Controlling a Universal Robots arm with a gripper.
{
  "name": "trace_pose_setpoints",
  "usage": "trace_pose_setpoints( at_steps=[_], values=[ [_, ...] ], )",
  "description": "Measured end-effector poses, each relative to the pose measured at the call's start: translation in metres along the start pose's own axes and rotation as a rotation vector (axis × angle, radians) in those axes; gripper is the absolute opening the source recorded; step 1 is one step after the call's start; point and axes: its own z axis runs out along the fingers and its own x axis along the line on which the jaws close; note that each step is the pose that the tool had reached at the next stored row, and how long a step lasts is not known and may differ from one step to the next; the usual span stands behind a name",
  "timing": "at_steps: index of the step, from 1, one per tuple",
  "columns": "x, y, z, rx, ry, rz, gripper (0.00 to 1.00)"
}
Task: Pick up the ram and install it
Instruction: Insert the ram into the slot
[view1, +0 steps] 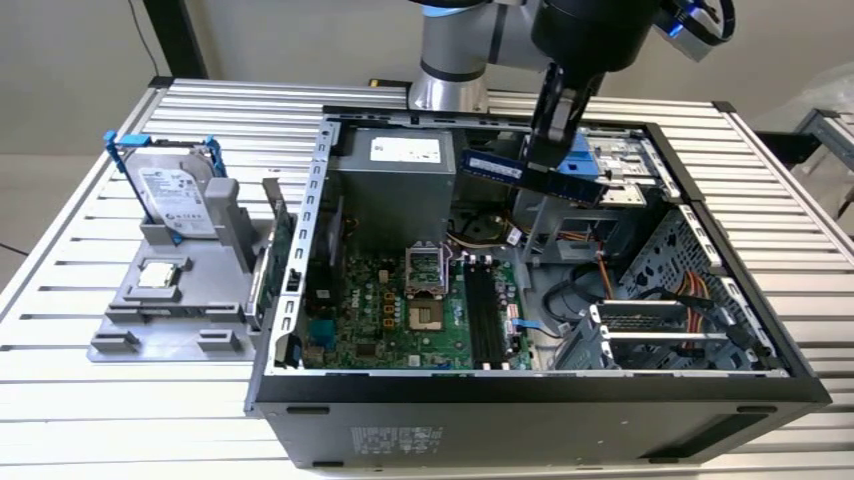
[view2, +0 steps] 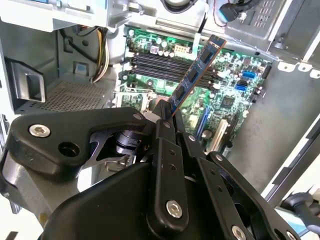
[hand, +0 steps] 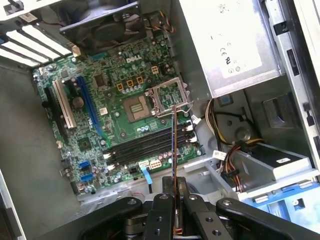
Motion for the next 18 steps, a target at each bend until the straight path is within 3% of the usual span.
trace_pose_setpoints(
  at_steps=[12,18],
  values=[
    [0.0,0.0,0.0,-0.0001,-0.0002,0.013,0.0],
    [0.0,0.0,0.0,-0.0005,-0.0012,0.047,0.0]
  ],
)
